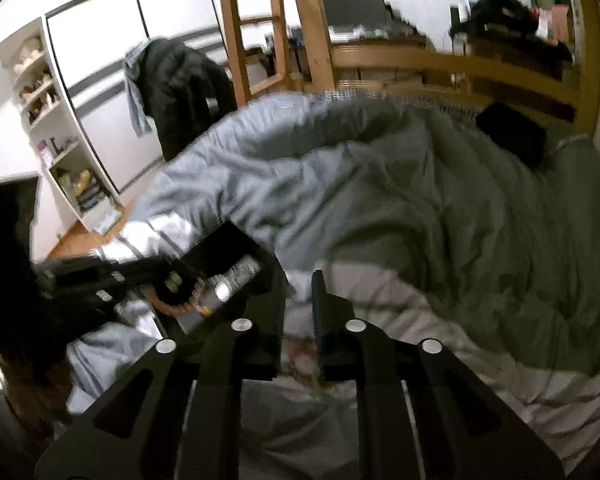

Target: Organize jewelry

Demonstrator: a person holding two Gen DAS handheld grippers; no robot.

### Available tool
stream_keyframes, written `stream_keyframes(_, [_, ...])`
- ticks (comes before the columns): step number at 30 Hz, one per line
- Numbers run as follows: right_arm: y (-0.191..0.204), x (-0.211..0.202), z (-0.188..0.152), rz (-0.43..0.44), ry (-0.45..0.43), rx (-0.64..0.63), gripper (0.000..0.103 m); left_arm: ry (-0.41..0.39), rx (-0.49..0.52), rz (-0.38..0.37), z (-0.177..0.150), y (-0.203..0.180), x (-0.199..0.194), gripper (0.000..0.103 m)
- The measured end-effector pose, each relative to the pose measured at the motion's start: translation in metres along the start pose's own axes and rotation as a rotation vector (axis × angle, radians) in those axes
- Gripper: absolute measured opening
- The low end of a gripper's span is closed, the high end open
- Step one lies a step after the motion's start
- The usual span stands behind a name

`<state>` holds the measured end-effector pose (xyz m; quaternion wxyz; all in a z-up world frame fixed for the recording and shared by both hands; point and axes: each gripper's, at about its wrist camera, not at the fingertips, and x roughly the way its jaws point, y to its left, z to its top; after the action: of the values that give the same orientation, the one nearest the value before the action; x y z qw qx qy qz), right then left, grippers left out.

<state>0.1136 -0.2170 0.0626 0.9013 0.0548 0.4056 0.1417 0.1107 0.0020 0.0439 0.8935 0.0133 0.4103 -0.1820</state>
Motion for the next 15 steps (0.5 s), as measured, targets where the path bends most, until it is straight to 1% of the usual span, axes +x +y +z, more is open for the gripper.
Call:
stream_keyframes(1, [-0.004,0.008,-0.005,-0.01,0.025,0.001,0.039,0.001,0.001,-0.001,0.0,0.0,0.0,0.01])
stream_keyframes(3, [-0.01,0.029,-0.021,-0.023,0.081,0.0,0.06,0.004,0.005,-0.001,-0.001,0.0,0.002,0.01])
stream_keyframes(4, [-0.011,0.037,-0.028,-0.026,0.098,-0.003,0.06,0.004,0.005,-0.001,-0.001,0.0,0.002,0.01])
stream_keyframes(6, [-0.011,0.059,-0.046,-0.032,0.163,-0.03,0.06,0.006,0.007,-0.003,-0.001,0.0,0.003,0.01])
stream_keyframes(9, [-0.006,0.091,-0.071,-0.071,0.255,-0.095,0.06,0.011,0.013,-0.001,-0.001,0.0,0.007,0.01])
stream_keyframes(11, [-0.005,0.117,-0.085,-0.117,0.32,-0.12,0.058,0.015,0.019,0.002,-0.001,-0.002,0.009,0.01])
stream_keyframes(12, [-0.005,0.126,-0.09,-0.124,0.339,-0.134,0.044,0.016,0.02,0.002,0.0,-0.002,0.01,0.01])
stream_keyframes(13, [-0.005,0.133,-0.094,-0.116,0.353,-0.146,0.034,0.017,0.02,0.002,0.0,-0.003,0.011,0.01])
stream_keyframes(14, [-0.002,0.137,-0.097,-0.122,0.356,-0.161,0.032,0.019,0.022,0.003,0.0,-0.003,0.012,0.01])
stream_keyframes(15, [-0.001,0.137,-0.096,-0.122,0.351,-0.172,0.023,0.021,0.023,0.005,0.0,-0.004,0.013,0.01])
